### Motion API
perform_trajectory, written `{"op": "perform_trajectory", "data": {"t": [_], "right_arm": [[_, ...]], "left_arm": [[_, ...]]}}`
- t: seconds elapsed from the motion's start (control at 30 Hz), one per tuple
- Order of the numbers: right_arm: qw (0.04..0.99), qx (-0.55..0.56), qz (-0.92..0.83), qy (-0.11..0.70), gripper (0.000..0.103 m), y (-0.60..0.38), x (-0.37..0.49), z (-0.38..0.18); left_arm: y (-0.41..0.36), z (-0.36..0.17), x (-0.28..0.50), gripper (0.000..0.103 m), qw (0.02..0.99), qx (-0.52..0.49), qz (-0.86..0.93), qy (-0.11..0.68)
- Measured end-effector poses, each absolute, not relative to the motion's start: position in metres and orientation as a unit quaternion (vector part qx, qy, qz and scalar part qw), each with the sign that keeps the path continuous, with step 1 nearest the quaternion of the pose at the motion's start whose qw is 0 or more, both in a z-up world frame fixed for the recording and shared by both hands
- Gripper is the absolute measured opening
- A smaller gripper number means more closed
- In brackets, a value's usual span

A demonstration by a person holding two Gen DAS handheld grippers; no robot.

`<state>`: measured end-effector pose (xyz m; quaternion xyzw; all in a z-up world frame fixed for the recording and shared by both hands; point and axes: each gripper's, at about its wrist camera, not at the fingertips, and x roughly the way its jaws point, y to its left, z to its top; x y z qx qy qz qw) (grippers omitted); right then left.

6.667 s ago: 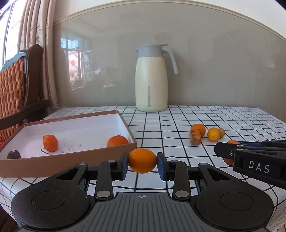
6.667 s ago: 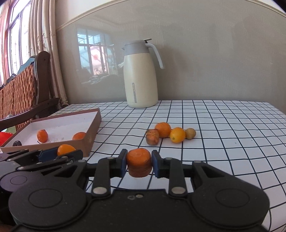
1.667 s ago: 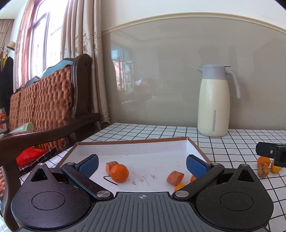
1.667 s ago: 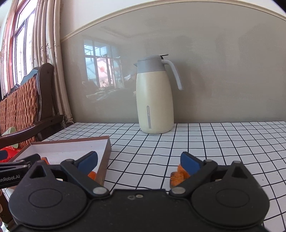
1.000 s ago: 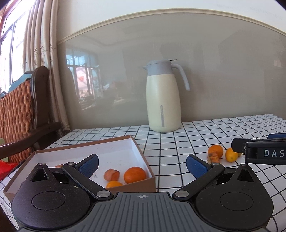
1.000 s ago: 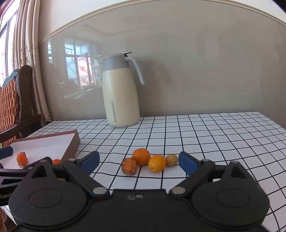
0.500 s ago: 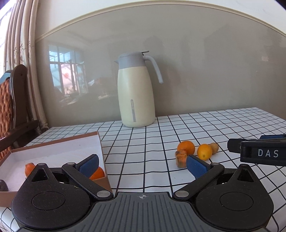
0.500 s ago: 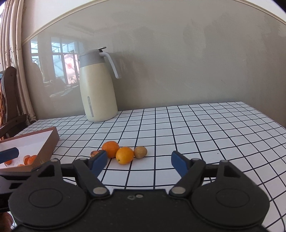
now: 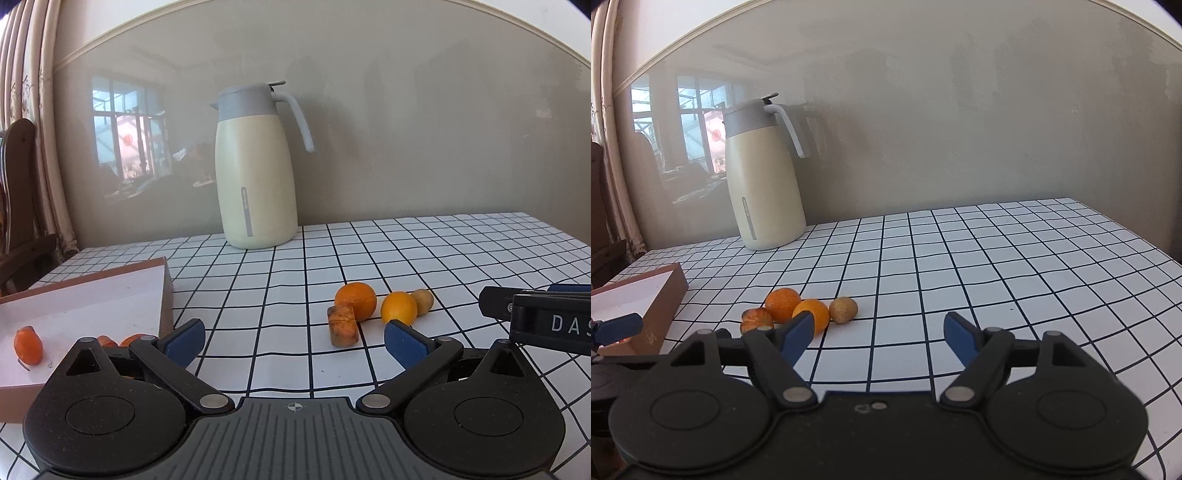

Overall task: Organize fruits
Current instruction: 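Move both open tools back from the box toward the remaining fruit, then grasp a carrot chunk with the left tool while the right tool grasps an orange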

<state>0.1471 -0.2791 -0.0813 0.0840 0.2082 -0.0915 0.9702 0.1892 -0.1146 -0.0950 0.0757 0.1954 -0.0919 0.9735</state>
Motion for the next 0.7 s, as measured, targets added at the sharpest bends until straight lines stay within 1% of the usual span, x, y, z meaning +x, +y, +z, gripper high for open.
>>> {"op": "perform_trajectory", "data": {"t": [0.27, 0.3, 0.37, 0.5, 0.57, 0.6, 0.63, 0.7], "right_arm": [[0.970, 0.085, -0.091, 0.208, 0.071, -0.284, 0.150, -0.083], [0.970, 0.084, -0.092, 0.208, 0.071, -0.284, 0.151, -0.083], [0.970, 0.082, -0.092, 0.208, 0.071, -0.284, 0.151, -0.084], [0.970, 0.085, -0.091, 0.208, 0.071, -0.287, 0.150, -0.083], [0.970, 0.082, -0.093, 0.208, 0.071, -0.288, 0.151, -0.084], [0.970, 0.082, -0.094, 0.208, 0.071, -0.289, 0.151, -0.084], [0.970, 0.085, -0.094, 0.209, 0.071, -0.291, 0.151, -0.084], [0.969, 0.087, -0.094, 0.210, 0.071, -0.292, 0.152, -0.085]], "left_arm": [[-0.129, -0.100, 0.210, 0.102, 0.970, 0.067, -0.082, 0.217], [-0.130, -0.102, 0.213, 0.097, 0.970, 0.066, -0.079, 0.222], [-0.133, -0.103, 0.220, 0.092, 0.968, 0.061, -0.079, 0.232], [-0.137, -0.107, 0.233, 0.090, 0.965, 0.054, -0.075, 0.245], [-0.140, -0.109, 0.236, 0.082, 0.964, 0.054, -0.079, 0.247], [-0.141, -0.109, 0.239, 0.075, 0.963, 0.054, -0.082, 0.252], [-0.143, -0.111, 0.241, 0.071, 0.961, 0.052, -0.086, 0.259], [-0.145, -0.113, 0.245, 0.068, 0.957, 0.048, -0.092, 0.272]]}}
